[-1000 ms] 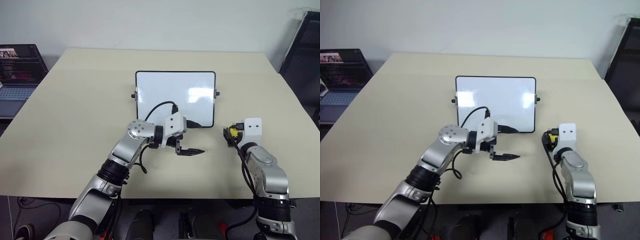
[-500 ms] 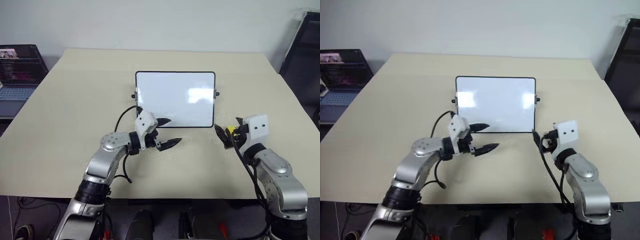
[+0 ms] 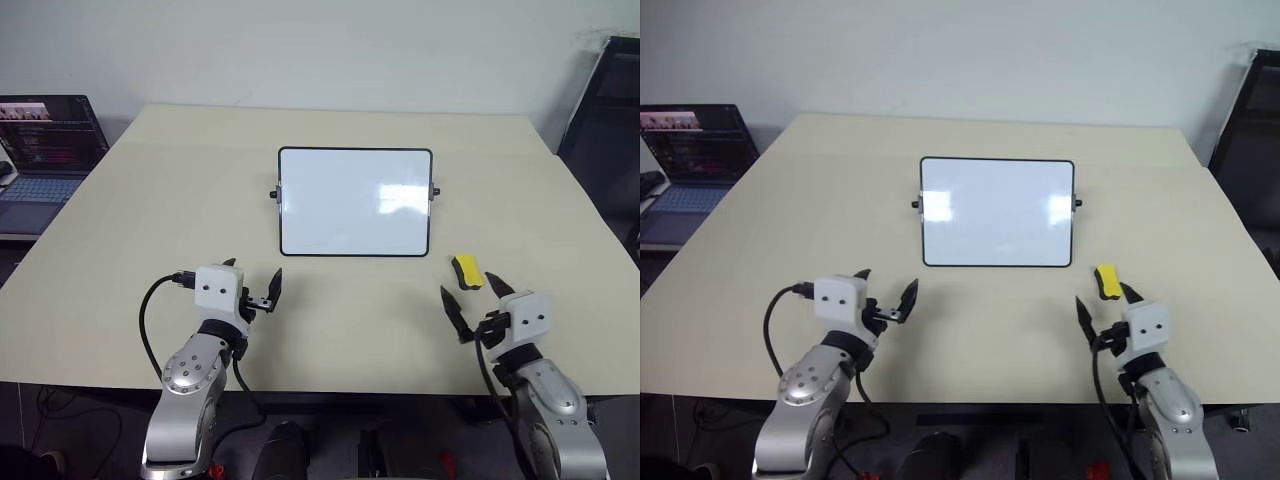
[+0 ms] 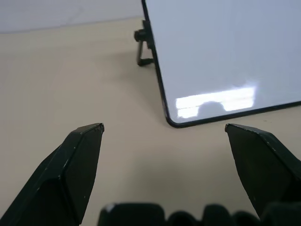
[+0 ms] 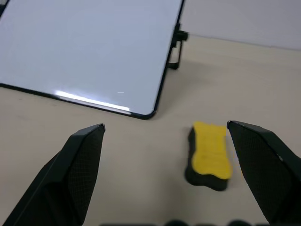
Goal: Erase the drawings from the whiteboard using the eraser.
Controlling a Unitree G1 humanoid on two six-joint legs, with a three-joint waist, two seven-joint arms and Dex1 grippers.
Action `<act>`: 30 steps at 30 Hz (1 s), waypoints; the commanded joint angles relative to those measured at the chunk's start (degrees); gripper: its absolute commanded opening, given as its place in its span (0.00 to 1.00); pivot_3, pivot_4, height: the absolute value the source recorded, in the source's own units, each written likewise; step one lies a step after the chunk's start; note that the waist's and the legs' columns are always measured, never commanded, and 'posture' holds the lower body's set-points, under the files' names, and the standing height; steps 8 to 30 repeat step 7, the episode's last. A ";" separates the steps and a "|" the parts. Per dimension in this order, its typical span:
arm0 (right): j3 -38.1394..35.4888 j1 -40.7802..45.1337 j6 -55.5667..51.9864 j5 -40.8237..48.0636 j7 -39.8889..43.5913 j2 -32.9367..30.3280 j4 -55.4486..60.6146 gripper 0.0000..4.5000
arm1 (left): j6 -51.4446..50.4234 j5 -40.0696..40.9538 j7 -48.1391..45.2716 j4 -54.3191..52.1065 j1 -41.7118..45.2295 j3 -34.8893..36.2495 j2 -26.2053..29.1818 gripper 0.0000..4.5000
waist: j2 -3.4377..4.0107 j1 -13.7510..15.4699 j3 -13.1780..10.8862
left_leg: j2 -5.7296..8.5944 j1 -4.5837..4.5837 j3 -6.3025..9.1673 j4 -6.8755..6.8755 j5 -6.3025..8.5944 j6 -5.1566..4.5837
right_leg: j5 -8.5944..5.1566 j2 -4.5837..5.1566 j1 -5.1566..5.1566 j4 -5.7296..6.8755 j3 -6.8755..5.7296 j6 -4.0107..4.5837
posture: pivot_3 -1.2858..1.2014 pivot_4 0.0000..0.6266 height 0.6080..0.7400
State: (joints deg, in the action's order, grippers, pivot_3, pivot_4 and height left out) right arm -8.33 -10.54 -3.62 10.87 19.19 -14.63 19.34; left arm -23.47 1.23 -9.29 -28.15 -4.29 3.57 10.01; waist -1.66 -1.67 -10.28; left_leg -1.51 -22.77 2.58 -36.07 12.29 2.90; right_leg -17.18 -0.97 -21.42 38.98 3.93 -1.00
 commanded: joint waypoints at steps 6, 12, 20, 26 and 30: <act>0.61 1.26 -0.83 1.69 -0.63 0.25 4.64 0.99 | 0.11 -2.50 1.85 -3.51 -1.53 -2.67 0.04 1.00 | 0.02 -0.03 0.01 | -0.02 -0.12 0.01 0.18 0.04 0.04 | 0.00 -0.03 -0.18 0.01 -0.03 -0.10 | 0.52 0.24 1.00; 0.74 1.31 -1.43 1.65 -0.71 0.02 4.98 0.99 | 0.00 -2.42 1.88 -3.18 -1.20 -2.58 0.02 1.00 | 0.02 -0.03 0.01 | -0.02 -0.16 0.02 0.18 0.04 0.05 | 0.00 -0.03 -0.21 0.01 -0.04 -0.10 | 0.52 0.24 1.00; 0.74 1.31 -1.43 1.65 -0.71 0.02 4.98 0.99 | 0.00 -2.42 1.88 -3.18 -1.20 -2.58 0.02 1.00 | 0.02 -0.03 0.01 | -0.02 -0.16 0.02 0.18 0.04 0.05 | 0.00 -0.03 -0.21 0.01 -0.04 -0.10 | 0.52 0.24 1.00; 0.74 1.31 -1.43 1.65 -0.71 0.02 4.98 0.99 | 0.00 -2.42 1.88 -3.18 -1.20 -2.58 0.02 1.00 | 0.02 -0.03 0.01 | -0.02 -0.16 0.02 0.18 0.04 0.05 | 0.00 -0.03 -0.21 0.01 -0.04 -0.10 | 0.52 0.24 1.00; 0.74 1.31 -1.43 1.65 -0.71 0.02 4.98 0.99 | 0.00 -2.42 1.88 -3.18 -1.20 -2.58 0.02 1.00 | 0.02 -0.03 0.01 | -0.02 -0.16 0.02 0.18 0.04 0.05 | 0.00 -0.03 -0.21 0.01 -0.04 -0.10 | 0.52 0.24 1.00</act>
